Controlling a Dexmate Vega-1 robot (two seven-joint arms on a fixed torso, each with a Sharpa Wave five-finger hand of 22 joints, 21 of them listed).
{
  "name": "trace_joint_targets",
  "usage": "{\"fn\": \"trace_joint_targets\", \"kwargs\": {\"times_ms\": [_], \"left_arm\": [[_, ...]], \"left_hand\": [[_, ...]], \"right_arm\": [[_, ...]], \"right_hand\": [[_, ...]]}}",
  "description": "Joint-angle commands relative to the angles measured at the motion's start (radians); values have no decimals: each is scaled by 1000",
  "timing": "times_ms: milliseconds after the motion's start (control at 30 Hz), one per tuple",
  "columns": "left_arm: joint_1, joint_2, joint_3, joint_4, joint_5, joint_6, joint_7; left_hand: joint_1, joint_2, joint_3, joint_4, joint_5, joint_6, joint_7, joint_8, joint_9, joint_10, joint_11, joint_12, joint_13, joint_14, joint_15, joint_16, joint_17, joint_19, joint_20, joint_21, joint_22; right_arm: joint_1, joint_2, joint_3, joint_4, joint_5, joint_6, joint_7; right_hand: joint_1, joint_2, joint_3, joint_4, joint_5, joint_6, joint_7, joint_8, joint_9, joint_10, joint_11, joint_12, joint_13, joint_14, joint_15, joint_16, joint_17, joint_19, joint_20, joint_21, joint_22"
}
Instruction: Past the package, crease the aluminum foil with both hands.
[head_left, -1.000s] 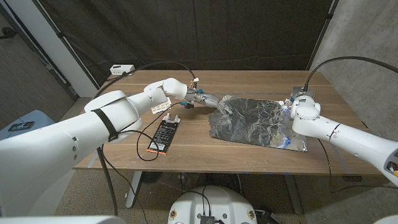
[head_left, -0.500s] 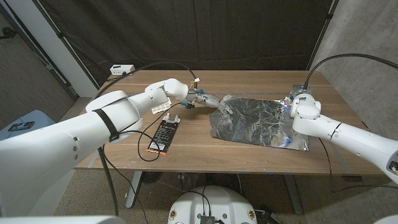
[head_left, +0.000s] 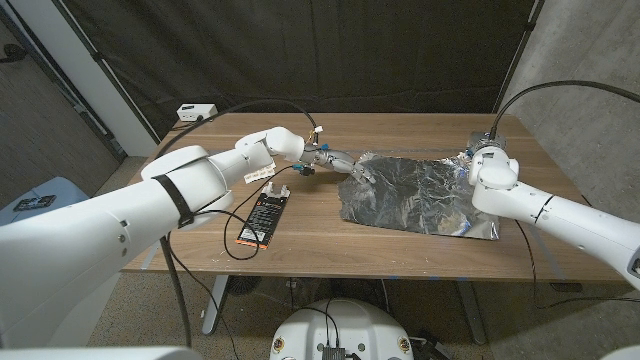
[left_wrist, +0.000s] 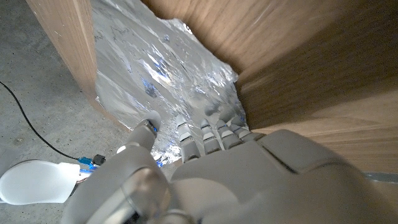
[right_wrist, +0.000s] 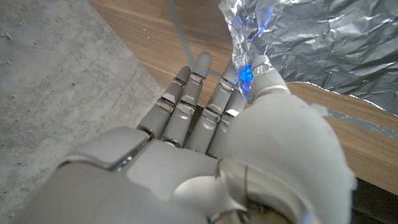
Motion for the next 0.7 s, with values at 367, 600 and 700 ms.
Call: {"fn": "trace_joint_targets", "kwargs": {"times_ms": [367,600,700], "left_arm": [[-1,-15,18,15,-14,40,26],[0,-15,22,17,-18,45,32],[1,-16,22,17,-20,47,32]], "left_hand": [[20,1,2,-6,-3,7,0,0,3,12,2,3,2,10,-1,2,3,14,17,6,6],[24,1,3,-6,-3,8,0,0,3,12,-1,2,2,11,-1,2,3,15,16,6,5],[26,2,4,-7,-3,8,-1,0,3,13,0,2,2,12,-2,2,3,15,16,6,5]], "right_arm": [[99,-18,-57,-45,-62,-8,220],[125,-17,-70,-59,-93,-18,288],[135,-17,-74,-61,-103,-14,314]], "right_hand": [[18,5,-7,1,-3,-1,9,-2,4,-1,10,-5,-3,17,-127,-4,-2,1,-50,-6,1],[20,7,-10,3,-5,-6,13,-6,4,-5,14,-8,-4,17,-125,-6,-3,-4,-49,-9,1],[21,9,-12,4,-6,-11,13,-8,4,-11,14,-11,-4,16,-125,-7,-3,-6,-48,-10,1]]}}
